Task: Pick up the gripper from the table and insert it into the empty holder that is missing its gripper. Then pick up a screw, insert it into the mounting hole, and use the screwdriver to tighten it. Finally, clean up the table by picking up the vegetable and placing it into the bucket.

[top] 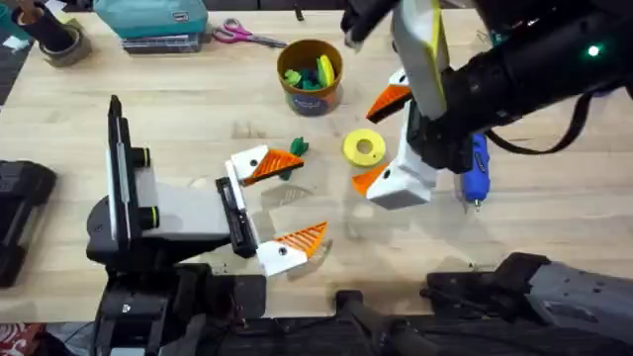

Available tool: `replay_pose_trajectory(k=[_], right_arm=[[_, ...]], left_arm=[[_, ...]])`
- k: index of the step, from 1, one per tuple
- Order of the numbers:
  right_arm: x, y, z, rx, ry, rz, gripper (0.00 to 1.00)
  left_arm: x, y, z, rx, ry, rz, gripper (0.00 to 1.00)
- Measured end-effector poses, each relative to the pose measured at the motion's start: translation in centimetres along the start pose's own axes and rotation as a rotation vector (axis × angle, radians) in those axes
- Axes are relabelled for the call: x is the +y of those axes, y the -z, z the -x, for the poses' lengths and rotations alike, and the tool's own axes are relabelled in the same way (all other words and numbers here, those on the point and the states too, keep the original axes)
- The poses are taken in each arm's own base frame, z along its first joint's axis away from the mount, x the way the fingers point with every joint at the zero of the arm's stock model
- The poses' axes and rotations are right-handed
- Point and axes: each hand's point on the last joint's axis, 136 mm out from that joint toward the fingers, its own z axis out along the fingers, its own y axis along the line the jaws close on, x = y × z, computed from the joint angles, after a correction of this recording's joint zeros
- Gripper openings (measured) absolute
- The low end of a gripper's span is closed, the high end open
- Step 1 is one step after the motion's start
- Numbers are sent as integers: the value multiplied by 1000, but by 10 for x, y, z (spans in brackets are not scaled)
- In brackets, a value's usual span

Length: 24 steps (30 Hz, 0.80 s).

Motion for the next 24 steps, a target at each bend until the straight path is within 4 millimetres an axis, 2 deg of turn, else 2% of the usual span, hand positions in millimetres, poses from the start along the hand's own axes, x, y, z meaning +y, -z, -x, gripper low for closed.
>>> replay_pose_trajectory(k=[7, 9, 12, 14, 16, 24], right_arm=[[0, 0, 0, 0, 0, 0, 998], [0, 0, 0, 0, 0, 0, 998], [0, 0, 0, 0, 0, 0, 998], [0, 0, 0, 0, 0, 0, 998], [0, 0, 0, 0, 0, 0, 998], [-7, 2, -2, -2, -54, -13, 998]], left_arm=[[0, 0, 0, 0, 1, 0, 970], [0, 0, 0, 0, -1, 0, 768], [0, 0, 0, 0, -1, 0, 286], [0, 0, 0, 0, -6, 0, 36], [0, 0, 0, 0, -5, 0, 5], [0, 0, 0, 0, -4, 0, 4]])
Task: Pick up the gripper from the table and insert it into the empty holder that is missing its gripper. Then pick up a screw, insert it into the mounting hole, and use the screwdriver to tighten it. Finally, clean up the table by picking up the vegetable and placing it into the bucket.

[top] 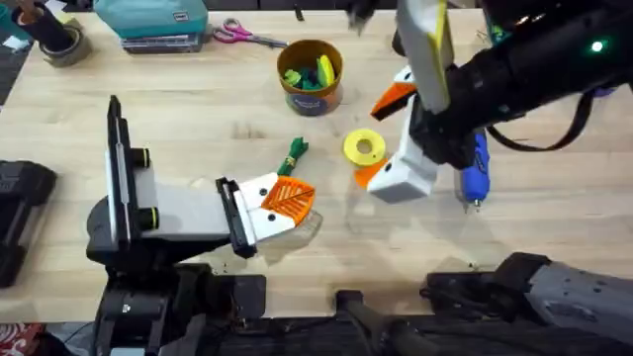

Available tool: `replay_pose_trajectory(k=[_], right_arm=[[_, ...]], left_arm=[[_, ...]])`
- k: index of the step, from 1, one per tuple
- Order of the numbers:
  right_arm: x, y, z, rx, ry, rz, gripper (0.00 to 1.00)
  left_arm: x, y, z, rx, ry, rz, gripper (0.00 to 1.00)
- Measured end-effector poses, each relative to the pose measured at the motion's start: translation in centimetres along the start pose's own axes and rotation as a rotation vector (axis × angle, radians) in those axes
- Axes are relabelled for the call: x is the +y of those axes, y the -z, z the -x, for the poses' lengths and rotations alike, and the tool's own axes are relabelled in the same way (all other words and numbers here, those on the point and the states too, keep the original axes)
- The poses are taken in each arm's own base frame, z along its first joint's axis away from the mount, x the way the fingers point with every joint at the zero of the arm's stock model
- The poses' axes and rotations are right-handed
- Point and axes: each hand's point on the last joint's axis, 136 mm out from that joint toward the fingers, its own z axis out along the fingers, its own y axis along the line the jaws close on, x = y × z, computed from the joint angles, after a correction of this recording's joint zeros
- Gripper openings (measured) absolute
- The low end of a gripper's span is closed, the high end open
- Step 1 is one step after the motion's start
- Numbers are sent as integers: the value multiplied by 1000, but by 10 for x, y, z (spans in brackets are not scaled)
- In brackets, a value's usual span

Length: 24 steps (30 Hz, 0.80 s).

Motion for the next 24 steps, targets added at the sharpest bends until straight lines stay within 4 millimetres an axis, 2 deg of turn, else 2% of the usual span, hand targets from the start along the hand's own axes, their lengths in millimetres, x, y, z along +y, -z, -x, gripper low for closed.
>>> replay_pose_trajectory(k=[3, 8, 16, 24], right_arm=[[-13, 4, -4, -4, -80, -26, 998], [-51, 21, -22, -16, -291, -143, 998], [-105, 70, -76, -14, -652, -443, 998], [-131, 91, -128, 30, -962, -564, 997]], left_arm=[[0, 0, 0, 0, 0, 0, 4], [0, 0, 0, 0, 0, 0, 4], [0, 0, 0, 0, 0, 0, 4], [0, 0, 0, 0, 0, 0, 4]])
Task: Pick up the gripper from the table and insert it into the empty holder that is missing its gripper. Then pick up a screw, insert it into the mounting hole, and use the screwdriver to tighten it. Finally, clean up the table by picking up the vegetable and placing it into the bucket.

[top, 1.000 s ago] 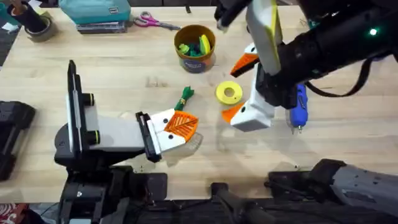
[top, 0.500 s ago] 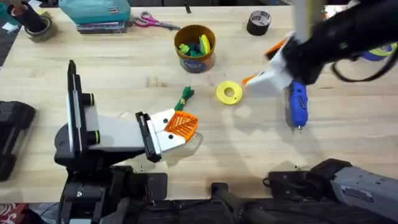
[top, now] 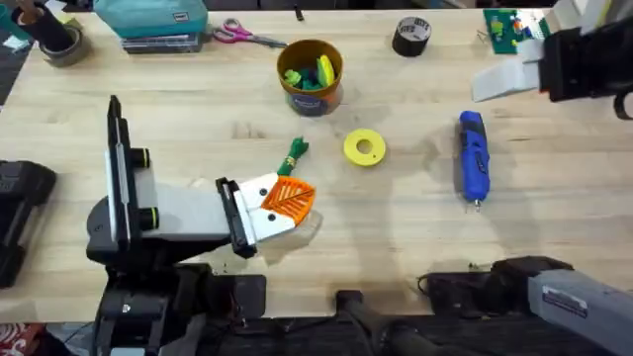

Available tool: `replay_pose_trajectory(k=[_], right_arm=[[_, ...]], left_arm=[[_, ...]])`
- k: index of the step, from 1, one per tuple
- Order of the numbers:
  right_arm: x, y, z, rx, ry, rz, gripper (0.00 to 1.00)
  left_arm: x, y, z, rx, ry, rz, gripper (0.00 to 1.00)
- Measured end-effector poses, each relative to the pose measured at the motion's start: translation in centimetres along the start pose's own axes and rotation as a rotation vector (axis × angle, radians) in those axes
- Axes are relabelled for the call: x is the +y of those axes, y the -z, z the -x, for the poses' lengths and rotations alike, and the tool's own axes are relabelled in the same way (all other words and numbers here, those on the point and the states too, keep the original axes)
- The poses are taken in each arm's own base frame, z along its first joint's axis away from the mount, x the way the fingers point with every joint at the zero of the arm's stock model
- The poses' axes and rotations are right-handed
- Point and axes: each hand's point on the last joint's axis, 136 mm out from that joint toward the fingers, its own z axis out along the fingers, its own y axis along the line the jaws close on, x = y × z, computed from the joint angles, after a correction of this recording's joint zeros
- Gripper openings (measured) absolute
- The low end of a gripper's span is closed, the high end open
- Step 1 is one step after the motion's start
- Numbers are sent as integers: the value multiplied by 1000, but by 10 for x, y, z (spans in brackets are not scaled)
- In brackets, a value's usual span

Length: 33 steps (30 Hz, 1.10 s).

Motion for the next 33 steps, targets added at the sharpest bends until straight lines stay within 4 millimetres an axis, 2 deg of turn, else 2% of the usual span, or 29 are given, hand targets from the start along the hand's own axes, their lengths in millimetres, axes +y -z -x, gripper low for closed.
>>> replay_pose_trajectory(k=[8, 17, 25, 33], right_arm=[[-30, -26, -17, 119, -181, -50, 997], [-40, -68, -40, 171, -244, -64, 998], [-43, -96, -42, 222, -251, -63, 997], [-49, -137, -45, 288, -254, -62, 997]], left_arm=[[0, 0, 0, 0, 0, 0, 4], [0, 0, 0, 0, 0, 0, 3], [0, 0, 0, 0, 0, 0, 4], [0, 0, 0, 0, 0, 0, 4]])
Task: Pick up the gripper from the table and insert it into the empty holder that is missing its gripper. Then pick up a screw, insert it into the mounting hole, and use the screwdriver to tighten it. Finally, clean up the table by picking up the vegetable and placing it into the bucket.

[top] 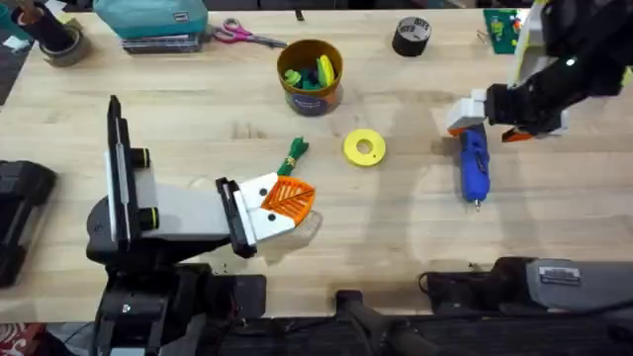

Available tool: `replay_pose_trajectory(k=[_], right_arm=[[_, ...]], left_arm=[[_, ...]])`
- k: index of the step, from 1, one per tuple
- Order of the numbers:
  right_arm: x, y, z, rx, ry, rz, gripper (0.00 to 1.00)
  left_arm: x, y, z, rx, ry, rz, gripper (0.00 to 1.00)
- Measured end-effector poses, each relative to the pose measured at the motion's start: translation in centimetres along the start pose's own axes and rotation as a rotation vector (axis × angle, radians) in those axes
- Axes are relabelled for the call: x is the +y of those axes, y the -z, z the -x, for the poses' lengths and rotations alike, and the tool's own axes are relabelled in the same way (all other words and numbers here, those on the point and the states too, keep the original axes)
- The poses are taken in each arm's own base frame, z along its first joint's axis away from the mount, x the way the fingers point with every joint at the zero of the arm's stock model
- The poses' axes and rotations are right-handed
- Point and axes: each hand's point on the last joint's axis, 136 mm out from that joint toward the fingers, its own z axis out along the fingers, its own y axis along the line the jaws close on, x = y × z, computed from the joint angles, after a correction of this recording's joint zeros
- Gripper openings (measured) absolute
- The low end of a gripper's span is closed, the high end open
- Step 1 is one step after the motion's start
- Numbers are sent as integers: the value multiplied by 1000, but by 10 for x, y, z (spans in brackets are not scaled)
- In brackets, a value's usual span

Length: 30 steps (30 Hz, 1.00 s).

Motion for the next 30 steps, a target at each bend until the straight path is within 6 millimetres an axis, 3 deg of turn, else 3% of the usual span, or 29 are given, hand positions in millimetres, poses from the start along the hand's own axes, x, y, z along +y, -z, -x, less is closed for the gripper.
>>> replay_pose_trajectory(k=[7, 24, 30], right_arm=[[-16, -26, -7, 35, -32, -26, 997], [-18, -62, 0, 58, -29, -32, 998], [-17, -62, 2, 51, -29, -30, 998]], left_arm=[[0, 0, 0, 0, 0, 0, 3], [0, 0, 0, 0, 0, 0, 3], [0, 0, 0, 0, 0, 0, 3]])
